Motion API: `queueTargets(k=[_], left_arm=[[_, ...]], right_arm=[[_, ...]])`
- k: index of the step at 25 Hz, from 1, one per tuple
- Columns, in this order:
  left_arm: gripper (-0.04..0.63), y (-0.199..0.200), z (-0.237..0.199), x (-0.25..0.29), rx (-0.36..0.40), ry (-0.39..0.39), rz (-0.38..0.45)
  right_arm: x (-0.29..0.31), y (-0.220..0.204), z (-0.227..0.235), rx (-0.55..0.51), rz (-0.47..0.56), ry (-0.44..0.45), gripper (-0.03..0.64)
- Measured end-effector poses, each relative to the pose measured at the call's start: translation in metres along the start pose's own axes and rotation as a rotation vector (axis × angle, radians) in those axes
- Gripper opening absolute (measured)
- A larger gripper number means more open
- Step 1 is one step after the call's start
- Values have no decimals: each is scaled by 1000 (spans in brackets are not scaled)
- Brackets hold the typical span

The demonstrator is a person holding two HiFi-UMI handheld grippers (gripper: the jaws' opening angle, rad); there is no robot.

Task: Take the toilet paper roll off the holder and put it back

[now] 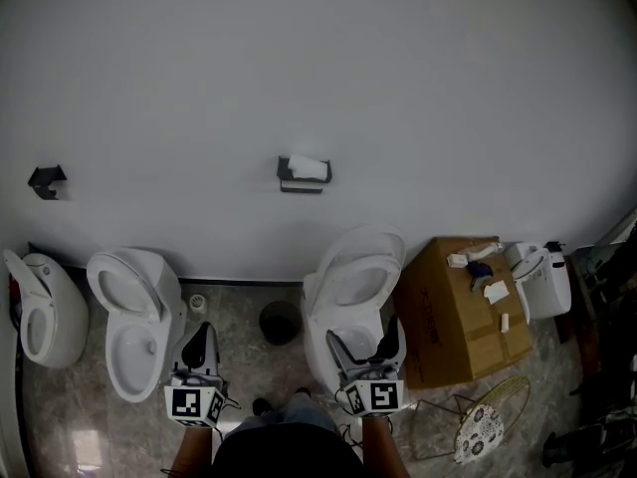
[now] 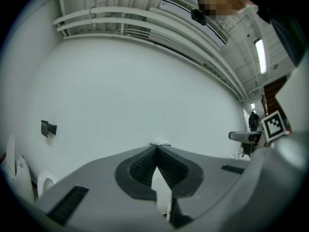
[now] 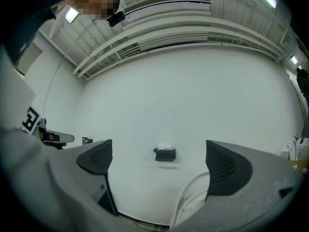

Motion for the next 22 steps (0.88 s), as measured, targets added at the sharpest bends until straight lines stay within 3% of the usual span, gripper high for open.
queueTargets(k=[6,10,22], left_arm=[[3,-6,-8,11,-14,1,-1],[3,6,-1,31,-39,-11,-56],[3,-15,-8,114,-12,-4,-4]], right_arm=[[10,-2,-3,-7,1,6,581],[25,-5,4,-10,6,4,581],[109,-25,42,0,16,27,581]])
Point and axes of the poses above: the fingertips, and each gripper's own axes: x forward along the fingers, z to its right, y out of its top, the point moved 8 cm from there along -x, backward along the fingers, and after that the axes turned 3 degrees about z, right-handed, at the moved point
